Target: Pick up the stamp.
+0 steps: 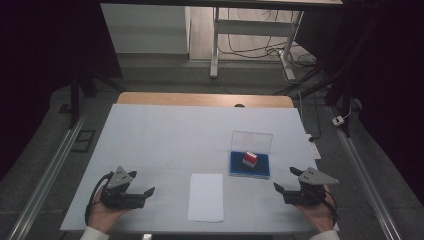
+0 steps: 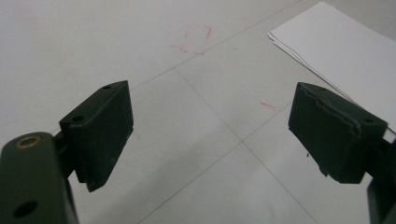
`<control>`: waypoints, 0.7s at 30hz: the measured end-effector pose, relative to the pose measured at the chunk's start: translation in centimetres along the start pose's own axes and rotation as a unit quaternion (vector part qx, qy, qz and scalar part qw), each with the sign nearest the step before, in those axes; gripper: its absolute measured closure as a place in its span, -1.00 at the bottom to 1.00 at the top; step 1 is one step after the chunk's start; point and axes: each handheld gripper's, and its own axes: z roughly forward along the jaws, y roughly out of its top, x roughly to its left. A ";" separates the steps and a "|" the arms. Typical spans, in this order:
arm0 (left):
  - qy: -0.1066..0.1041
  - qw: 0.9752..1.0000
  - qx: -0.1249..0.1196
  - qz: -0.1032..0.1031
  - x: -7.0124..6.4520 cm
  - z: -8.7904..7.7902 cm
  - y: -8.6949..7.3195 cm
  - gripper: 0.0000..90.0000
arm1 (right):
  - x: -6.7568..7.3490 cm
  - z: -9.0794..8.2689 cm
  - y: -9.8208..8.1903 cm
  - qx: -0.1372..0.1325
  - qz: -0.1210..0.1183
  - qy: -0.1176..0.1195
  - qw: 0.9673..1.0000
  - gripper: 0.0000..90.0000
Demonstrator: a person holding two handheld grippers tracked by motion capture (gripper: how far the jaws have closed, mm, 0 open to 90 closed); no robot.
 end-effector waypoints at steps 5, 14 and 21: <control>-0.002 1.000 0.000 0.003 -0.1 0.0 0.2 -0.69 | -0.1 -0.1 -0.1 -0.003 0.004 0.003 1.000 -0.60; 0.002 1.000 -0.008 0.003 0.0 -0.4 0.3 -0.68 | 0.1 -0.2 0.1 0.001 0.004 0.015 1.000 -0.54; 0.003 1.000 -0.009 0.003 0.0 -0.5 0.3 -0.68 | 0.4 -0.2 0.3 0.000 0.000 0.018 1.000 -0.52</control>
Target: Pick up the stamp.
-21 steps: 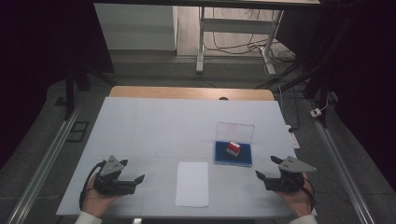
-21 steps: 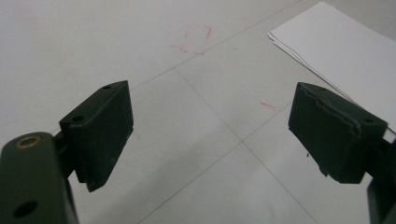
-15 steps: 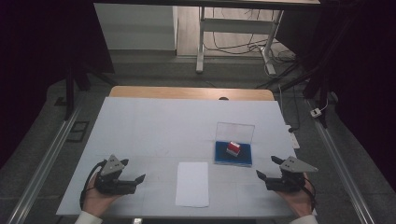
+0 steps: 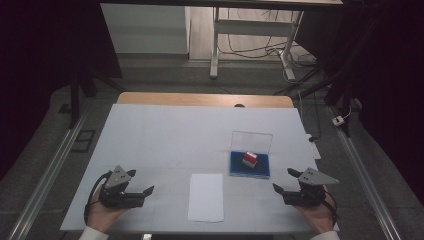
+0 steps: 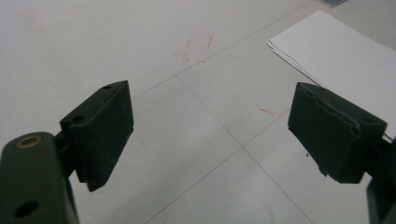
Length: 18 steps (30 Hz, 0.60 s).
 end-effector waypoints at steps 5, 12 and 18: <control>0.001 1.000 0.000 0.000 0.0 0.0 0.1 -0.68 | 0.0 -0.2 0.1 0.000 0.006 -0.001 1.000 -0.51; 0.002 1.000 0.000 0.000 0.0 -0.1 0.1 -0.67 | 0.0 -0.2 0.3 -0.002 0.006 0.003 1.000 -0.50; 0.008 1.000 0.001 -0.001 0.1 -0.1 0.1 -0.67 | 0.1 -0.4 0.8 -0.007 0.003 0.005 1.000 -0.49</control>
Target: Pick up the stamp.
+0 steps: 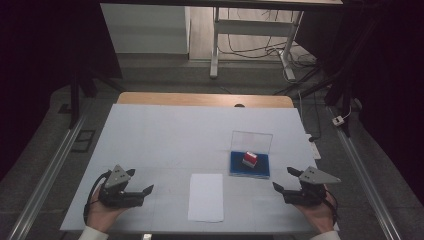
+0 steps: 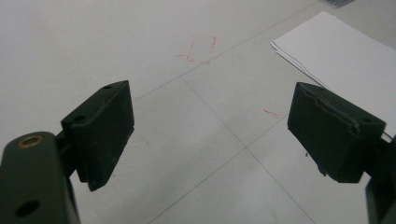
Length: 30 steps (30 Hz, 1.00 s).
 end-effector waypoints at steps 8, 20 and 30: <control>0.001 1.000 -0.001 0.000 0.1 0.0 -0.1 -0.66 | 0.2 -0.2 1.1 -0.004 0.003 0.010 1.000 -0.47; 0.003 1.000 0.003 -0.001 0.0 0.2 -0.2 -0.65 | 0.3 0.0 3.4 -0.004 0.000 0.017 1.000 -0.47; 0.003 1.000 0.005 0.000 -0.1 0.4 -0.2 -0.65 | 0.1 0.3 4.9 0.008 -0.002 0.033 0.999 -0.47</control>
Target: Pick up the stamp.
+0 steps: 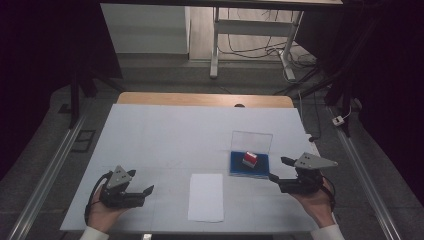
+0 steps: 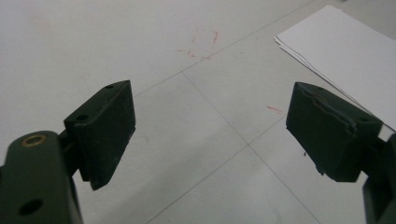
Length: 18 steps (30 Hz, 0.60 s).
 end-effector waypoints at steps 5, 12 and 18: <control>-0.001 1.000 -0.001 -0.003 0.1 0.0 0.0 -0.64 | -0.2 0.4 0.7 0.005 0.002 0.005 1.000 -0.47; -0.003 1.000 -0.001 -0.005 0.3 0.0 -0.2 -0.64 | -0.1 2.0 2.5 0.028 -0.003 0.019 0.999 -0.42; -0.004 1.000 -0.002 -0.004 0.3 0.0 -0.2 -0.64 | 0.0 3.2 3.7 0.043 -0.005 0.028 0.999 -0.42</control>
